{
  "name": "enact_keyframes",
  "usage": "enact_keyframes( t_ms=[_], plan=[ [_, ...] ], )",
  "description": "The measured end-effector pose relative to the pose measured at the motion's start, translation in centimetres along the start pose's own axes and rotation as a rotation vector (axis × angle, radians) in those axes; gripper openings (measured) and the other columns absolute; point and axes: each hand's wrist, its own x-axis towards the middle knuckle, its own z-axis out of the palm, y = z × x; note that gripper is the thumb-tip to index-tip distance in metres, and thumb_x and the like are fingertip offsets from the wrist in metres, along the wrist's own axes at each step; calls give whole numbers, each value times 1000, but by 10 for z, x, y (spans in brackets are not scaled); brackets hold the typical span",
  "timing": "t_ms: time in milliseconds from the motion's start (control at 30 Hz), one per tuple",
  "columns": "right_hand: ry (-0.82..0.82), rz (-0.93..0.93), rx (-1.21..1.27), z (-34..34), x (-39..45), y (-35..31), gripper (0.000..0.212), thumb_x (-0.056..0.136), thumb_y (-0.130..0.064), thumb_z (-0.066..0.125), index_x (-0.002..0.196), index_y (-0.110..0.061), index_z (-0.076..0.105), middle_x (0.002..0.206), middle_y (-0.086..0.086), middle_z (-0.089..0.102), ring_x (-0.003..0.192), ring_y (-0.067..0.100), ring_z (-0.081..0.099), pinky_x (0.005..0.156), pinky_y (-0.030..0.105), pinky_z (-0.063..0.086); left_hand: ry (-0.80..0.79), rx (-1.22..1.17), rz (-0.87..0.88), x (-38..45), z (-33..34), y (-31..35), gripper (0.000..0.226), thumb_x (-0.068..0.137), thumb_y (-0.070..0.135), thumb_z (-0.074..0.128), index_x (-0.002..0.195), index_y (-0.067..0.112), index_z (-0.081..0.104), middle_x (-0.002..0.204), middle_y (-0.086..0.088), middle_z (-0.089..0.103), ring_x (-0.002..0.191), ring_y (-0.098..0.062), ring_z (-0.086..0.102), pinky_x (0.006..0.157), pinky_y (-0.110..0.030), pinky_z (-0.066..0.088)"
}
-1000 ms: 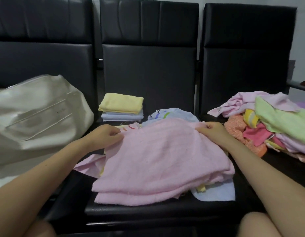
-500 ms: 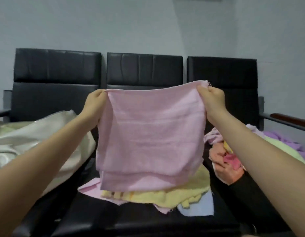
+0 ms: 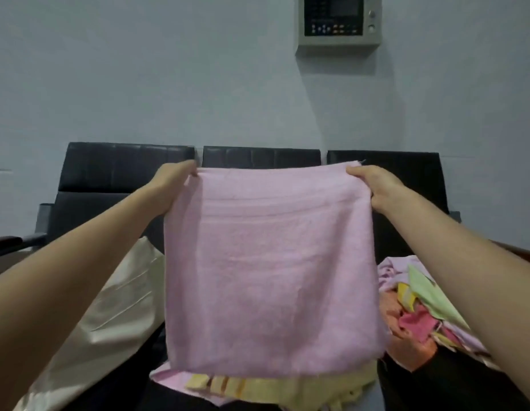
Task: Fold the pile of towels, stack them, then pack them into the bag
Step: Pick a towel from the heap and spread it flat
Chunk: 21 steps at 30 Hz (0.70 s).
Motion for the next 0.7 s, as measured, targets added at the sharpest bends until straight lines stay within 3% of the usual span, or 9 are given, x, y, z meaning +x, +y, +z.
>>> enact_keyframes(
  t_ms=[67, 133, 200, 267, 333, 400, 467, 600, 700],
  plan=[
    [46, 34, -139, -4, 4, 21, 20, 86, -9, 68, 105, -3, 62, 97, 10, 66, 81, 21, 64, 70, 33, 55, -72, 201, 72, 4, 9, -25, 23, 91, 17, 50, 71, 9, 57, 70, -7, 51, 61, -20, 46, 57, -28, 36],
    [129, 41, -384, -9, 15, 56, 27, 85, -13, 70, 107, -3, 59, 95, 9, 61, 75, 19, 58, 70, 33, 49, -153, 406, 134, 7, 23, -56, 21, 92, 14, 49, 81, 8, 66, 77, -5, 57, 69, -19, 52, 61, -27, 40],
    [213, 78, -720, -13, 22, 96, 24, 85, -21, 70, 96, -3, 58, 85, 7, 59, 71, 19, 54, 69, 33, 45, -200, 570, 159, 10, 39, -93, 22, 92, 13, 50, 97, 11, 71, 90, -4, 64, 82, -19, 58, 71, -26, 42],
    [208, 161, -865, -20, 29, 137, 26, 85, -26, 68, 88, -1, 61, 81, 10, 62, 72, 25, 59, 66, 31, 47, -225, 654, 162, 13, 58, -132, 23, 90, 12, 53, 101, 11, 73, 97, -5, 69, 86, -18, 59, 75, -26, 43],
    [196, 242, -812, -25, 35, 172, 22, 87, -21, 64, 82, 0, 59, 73, 11, 57, 60, 24, 55, 51, 25, 43, -230, 717, 149, 15, 76, -172, 22, 89, 13, 55, 100, 13, 74, 102, -5, 71, 85, -17, 58, 74, -27, 44],
    [224, 345, -721, -27, 40, 200, 13, 91, -15, 59, 88, -2, 57, 70, 9, 51, 50, 20, 51, 39, 21, 36, -208, 759, 120, 16, 93, -209, 23, 90, 15, 53, 101, 17, 73, 106, -2, 70, 86, -19, 58, 73, -27, 44],
    [245, 403, -608, -24, 48, 224, 11, 92, -13, 57, 95, -3, 59, 70, 7, 55, 52, 20, 60, 42, 21, 42, -148, 764, 106, 16, 108, -237, 26, 92, 14, 50, 107, 18, 71, 109, -1, 69, 96, -22, 61, 75, -29, 45],
    [181, 418, -760, -23, 78, 265, 20, 84, -7, 49, 65, -8, 54, 38, 1, 51, 48, 18, 49, 50, 20, 35, -40, 775, 82, 20, 131, -285, 29, 94, 14, 46, 114, 19, 66, 105, -6, 69, 97, -30, 63, 66, -31, 43],
    [102, 299, -649, -23, 73, 286, 18, 89, -5, 54, 86, -22, 55, 63, -1, 55, 55, 18, 48, 48, 22, 37, -56, 804, 42, 22, 144, -315, 27, 92, 15, 48, 113, 18, 64, 107, -10, 69, 101, -33, 62, 72, -34, 45]
  ],
)
